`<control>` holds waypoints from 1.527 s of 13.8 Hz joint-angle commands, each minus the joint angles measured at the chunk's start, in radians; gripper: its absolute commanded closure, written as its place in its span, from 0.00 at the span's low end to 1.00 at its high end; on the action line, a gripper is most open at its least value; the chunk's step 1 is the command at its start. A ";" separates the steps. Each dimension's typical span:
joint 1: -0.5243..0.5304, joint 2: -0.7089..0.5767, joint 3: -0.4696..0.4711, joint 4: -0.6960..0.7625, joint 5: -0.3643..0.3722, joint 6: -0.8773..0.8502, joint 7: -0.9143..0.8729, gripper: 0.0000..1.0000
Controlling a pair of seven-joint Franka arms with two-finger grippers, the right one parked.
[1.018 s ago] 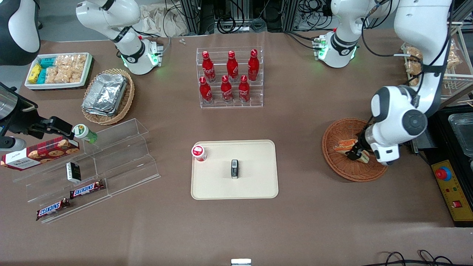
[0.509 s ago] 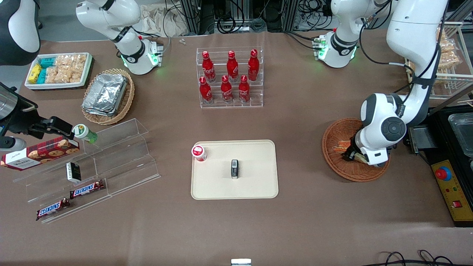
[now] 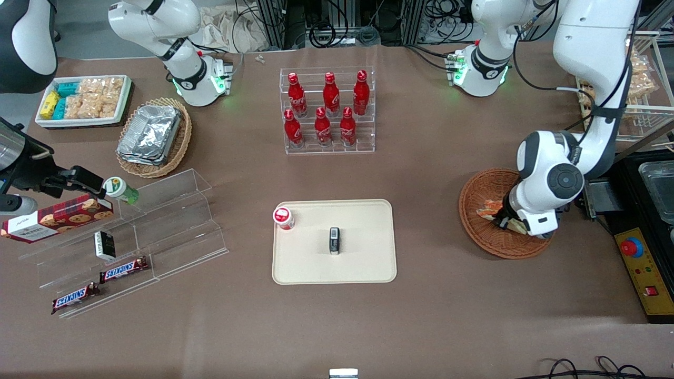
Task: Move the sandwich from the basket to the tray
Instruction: 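Lower the left gripper and close it on the wrapped sandwich, then lift the sandwich and carry it toward the white tray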
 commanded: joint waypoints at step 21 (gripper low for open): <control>-0.235 0.346 -0.338 0.596 0.114 -0.228 0.475 1.00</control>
